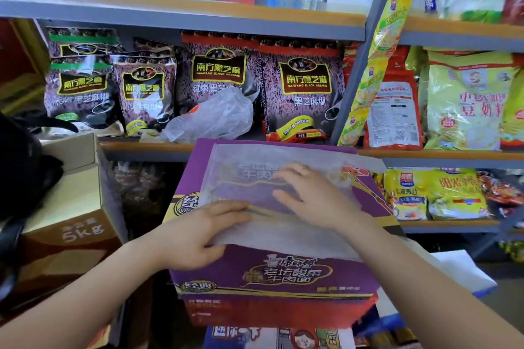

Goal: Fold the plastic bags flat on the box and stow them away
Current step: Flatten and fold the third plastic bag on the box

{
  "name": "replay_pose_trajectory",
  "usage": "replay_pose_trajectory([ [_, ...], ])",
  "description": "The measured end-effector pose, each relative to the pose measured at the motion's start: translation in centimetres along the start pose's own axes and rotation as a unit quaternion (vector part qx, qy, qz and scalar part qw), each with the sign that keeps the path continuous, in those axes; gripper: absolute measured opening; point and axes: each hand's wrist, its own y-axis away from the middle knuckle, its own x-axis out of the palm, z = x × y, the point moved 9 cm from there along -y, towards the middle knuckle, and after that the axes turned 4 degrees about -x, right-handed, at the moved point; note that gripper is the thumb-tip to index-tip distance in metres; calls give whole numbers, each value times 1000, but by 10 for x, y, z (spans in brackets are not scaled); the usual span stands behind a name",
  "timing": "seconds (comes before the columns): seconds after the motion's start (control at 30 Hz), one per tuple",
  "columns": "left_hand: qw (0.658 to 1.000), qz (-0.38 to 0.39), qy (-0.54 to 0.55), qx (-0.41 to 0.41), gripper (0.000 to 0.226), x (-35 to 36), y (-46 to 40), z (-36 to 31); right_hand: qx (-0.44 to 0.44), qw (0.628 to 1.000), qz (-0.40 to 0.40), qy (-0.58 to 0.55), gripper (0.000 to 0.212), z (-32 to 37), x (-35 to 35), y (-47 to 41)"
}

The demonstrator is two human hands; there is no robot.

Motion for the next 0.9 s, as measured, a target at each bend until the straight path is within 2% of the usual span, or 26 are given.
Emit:
replay_pose_trajectory([
  [0.07, 998, -30, 49, -5, 62, -13, -4, -1, -50, 994, 54, -75, 48, 28, 4, 6],
  [0.13, 995, -67, 77, -17, 52, -24, -8, 3, -64, 989, 96, -87, 55, 36, 8, 12],
  [0.23, 984, -100, 129, -74, 47, -32, -13, 19, -52, 987, 149, -34, 56, 35, 12, 21],
  [0.3, 973, -90, 159, -138, 36, -31, -15, 31, -38, 983, 174, 40, 59, 29, 16, 25],
  [0.37, 965, -66, 184, -175, 19, -31, -18, 37, -23, 983, 161, 89, 42, 23, 13, 22],
  [0.4, 961, -56, 200, -184, 18, -31, -20, 41, -16, 986, 141, 92, 30, 20, 9, 19],
  [0.5, 951, -27, 256, -170, 40, -35, -19, 42, 38, 992, 114, 36, 17, 0, 2, 12],
  [0.6, 948, 7, 302, -101, 54, -33, -14, 29, 98, 986, 111, -79, 25, -23, -3, 9],
  [0.67, 942, -37, 322, -89, 37, -36, -11, 28, 131, 959, 129, -216, 33, -30, -2, 16],
  [0.73, 935, -126, 319, -94, 18, -44, -9, 34, 154, 922, 172, -310, 32, -33, 5, 27],
  [0.83, 909, -213, 330, -142, 24, -55, -12, 39, 119, 949, 158, -246, 24, -42, -3, 22],
  [0.9, 907, -224, 307, -179, 24, -58, -19, 41, 114, 962, 113, -220, 21, -47, -12, 15],
])
